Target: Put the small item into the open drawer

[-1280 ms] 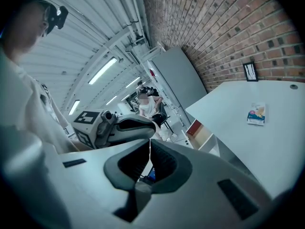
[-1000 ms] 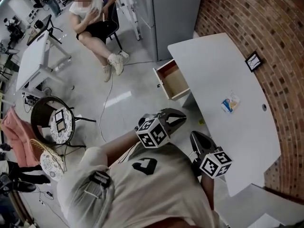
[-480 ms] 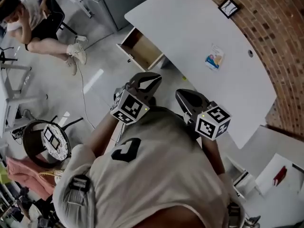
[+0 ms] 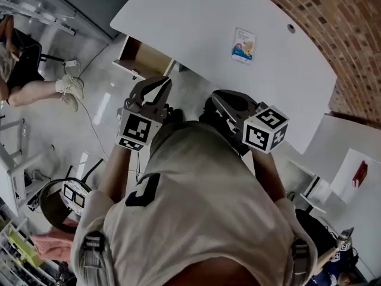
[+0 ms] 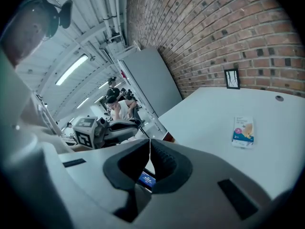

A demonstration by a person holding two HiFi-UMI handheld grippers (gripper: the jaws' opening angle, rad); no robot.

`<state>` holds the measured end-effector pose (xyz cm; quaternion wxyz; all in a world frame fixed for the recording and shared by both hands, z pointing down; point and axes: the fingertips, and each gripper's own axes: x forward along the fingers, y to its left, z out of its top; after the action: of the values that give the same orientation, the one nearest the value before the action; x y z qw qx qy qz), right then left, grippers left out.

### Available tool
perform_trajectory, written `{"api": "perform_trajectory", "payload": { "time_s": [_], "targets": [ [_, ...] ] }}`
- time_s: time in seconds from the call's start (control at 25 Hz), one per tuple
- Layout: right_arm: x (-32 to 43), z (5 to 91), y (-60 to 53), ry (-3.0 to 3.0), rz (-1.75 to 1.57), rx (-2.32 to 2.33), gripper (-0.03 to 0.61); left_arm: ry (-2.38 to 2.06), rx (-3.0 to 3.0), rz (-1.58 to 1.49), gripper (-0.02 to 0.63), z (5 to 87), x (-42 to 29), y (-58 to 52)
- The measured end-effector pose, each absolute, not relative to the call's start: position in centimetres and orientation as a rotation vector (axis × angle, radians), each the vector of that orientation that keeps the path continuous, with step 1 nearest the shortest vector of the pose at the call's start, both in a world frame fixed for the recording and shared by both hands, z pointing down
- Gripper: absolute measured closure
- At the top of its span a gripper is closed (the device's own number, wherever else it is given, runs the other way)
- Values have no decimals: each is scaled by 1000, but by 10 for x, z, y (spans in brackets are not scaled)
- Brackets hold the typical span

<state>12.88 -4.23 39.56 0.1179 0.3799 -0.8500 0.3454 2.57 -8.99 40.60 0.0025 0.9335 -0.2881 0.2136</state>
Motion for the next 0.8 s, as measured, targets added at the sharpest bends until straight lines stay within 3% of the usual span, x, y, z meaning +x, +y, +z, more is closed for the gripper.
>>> {"api": "perform_trajectory", "payload": {
  "time_s": [0.44, 0.8],
  "targets": [
    [275, 452, -93, -2287, 847, 1152, 572, -938, 2871, 753, 597, 411, 97, -123],
    [327, 547, -118, -2096, 430, 903, 570, -1000, 2805, 845, 597, 417, 140, -127]
  ]
}}
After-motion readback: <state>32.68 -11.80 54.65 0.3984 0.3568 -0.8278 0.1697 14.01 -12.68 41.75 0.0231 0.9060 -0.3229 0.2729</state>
